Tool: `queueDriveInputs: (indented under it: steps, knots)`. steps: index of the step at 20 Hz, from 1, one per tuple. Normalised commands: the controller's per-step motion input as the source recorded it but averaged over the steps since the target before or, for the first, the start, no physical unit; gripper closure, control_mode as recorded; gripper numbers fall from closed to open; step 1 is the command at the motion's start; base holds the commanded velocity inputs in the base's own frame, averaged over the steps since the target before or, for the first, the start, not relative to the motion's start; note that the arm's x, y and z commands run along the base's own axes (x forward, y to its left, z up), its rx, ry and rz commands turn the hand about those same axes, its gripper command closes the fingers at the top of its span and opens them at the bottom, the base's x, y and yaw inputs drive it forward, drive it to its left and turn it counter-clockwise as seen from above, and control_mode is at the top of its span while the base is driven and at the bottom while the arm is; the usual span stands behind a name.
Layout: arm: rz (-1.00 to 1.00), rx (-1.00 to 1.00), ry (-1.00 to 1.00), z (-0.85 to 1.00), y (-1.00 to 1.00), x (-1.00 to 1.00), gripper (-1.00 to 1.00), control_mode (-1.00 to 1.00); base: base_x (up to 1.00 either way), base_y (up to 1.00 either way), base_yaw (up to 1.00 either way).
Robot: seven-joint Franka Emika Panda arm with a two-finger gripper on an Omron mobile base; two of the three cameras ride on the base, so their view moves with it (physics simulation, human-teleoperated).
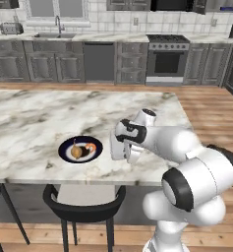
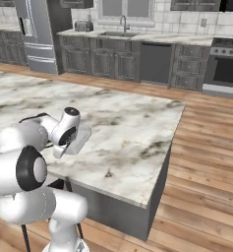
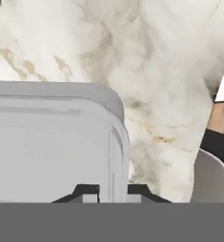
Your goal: Retrieve the tupperware and aluminum foil from the cabinet and place them on the dining counter near the plate with onion and shrimp to prepare for storing leftovers.
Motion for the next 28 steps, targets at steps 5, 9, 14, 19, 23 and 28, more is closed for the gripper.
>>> queueDriveInputs:
  steps: [5,9,14,19,23,28]
  knots:
    - [0.02,0.00,0.05,-0.53,0.07,0.69,1.00,-1.00,0.00,0.00,0.00]
    - [0.03,0.00,0.04,-0.59,0.13,0.67,1.00,-1.00,0.00,0.00,0.00]
    - [0.03,0.00,0.01,-0.57,0.23,0.61,-1.00,-1.00,0.00,0.00,0.00]
    - [0.00,0.00,-0.13,0.00,0.03,-0.03,-1.00,-1.00,0.00,0.00,0.00]
    - [0.00,-0.04,-0.20,0.69,0.00,-0.56,-1.00,-1.00,0.00,0.00,0.00]
    - [-0.02,-0.08,-0.07,0.90,-0.07,-0.83,-1.00,-1.00,0.00,0.00,0.00]
